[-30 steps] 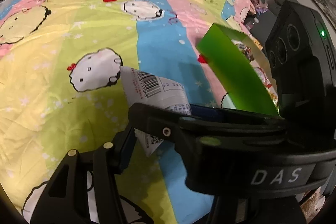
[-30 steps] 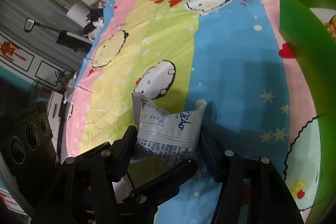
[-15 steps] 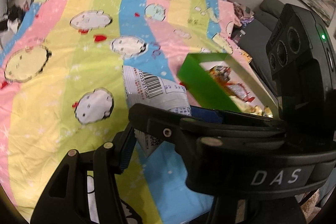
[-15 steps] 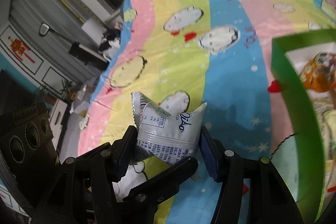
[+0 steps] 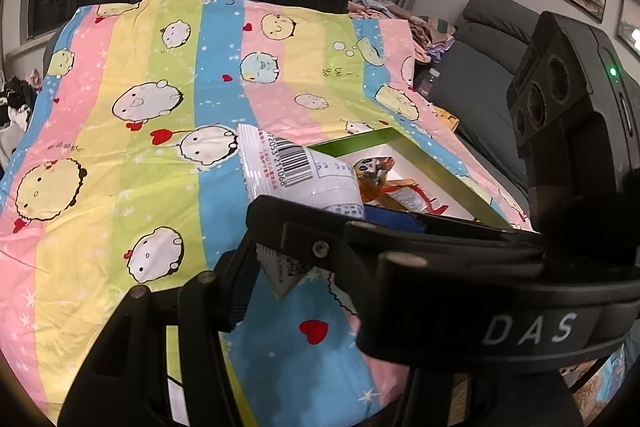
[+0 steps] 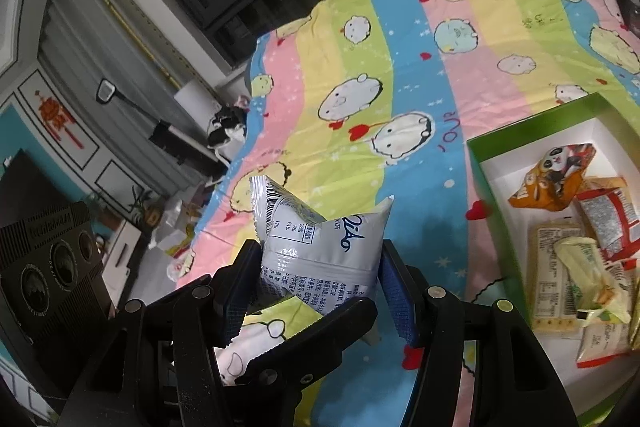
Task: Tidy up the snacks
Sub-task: 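Carry the white packet over the green box and lower it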
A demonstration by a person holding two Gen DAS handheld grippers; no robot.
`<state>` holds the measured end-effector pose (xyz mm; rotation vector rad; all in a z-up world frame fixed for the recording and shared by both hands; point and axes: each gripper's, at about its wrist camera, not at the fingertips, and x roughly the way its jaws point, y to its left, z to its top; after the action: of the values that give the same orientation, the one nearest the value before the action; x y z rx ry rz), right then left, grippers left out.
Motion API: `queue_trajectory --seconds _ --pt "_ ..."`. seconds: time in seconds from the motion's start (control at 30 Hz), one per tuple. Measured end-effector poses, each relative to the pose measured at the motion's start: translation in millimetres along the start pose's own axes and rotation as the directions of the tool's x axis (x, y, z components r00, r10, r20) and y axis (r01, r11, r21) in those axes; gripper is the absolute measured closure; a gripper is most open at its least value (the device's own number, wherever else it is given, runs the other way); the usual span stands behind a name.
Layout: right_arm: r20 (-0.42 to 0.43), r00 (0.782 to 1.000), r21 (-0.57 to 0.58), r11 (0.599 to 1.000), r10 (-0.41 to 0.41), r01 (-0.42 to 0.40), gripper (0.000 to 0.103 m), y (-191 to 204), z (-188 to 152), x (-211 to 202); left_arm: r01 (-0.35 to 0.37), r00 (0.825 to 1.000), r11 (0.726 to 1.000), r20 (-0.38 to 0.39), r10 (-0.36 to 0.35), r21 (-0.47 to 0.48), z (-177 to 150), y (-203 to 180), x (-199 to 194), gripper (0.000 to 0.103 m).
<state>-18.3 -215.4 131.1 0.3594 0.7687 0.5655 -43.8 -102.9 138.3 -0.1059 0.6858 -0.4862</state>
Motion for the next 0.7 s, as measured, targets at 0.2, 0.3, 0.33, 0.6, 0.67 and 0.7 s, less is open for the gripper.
queue_trajectory --seconds 0.2,0.3,0.33,0.6,0.67,0.7 --pt "0.028 1.000 -0.001 1.000 -0.002 0.002 0.042 -1.9 0.6 -12.6 0.004 1.000 1.000 0.014 -0.004 0.020 2.4 -10.2 -3.7 0.051" --pt "0.036 0.999 -0.002 1.000 -0.006 0.006 0.042 -3.0 1.0 -17.6 0.005 1.000 1.000 0.015 -0.005 0.029 3.6 -15.7 -4.5 0.051" --pt "0.039 0.999 -0.002 1.000 -0.008 0.008 0.042 -3.5 1.1 -19.6 0.006 1.000 0.999 0.015 -0.006 0.034 4.2 -17.5 -4.4 0.051" --pt "0.089 0.995 0.013 0.999 -0.051 0.050 0.042 -17.8 2.3 -41.3 0.031 0.999 0.995 0.023 -0.033 0.091 11.6 -41.5 8.1 0.051" --pt "0.104 0.993 0.036 0.998 -0.060 0.056 0.042 -28.0 4.0 -47.4 0.046 0.999 0.993 0.019 -0.048 0.110 14.6 -50.2 15.7 0.051" --pt "0.110 0.992 0.050 0.997 -0.062 0.057 0.042 -33.8 4.7 -49.6 0.053 0.998 0.992 0.012 -0.055 0.118 16.2 -54.3 21.1 0.051"
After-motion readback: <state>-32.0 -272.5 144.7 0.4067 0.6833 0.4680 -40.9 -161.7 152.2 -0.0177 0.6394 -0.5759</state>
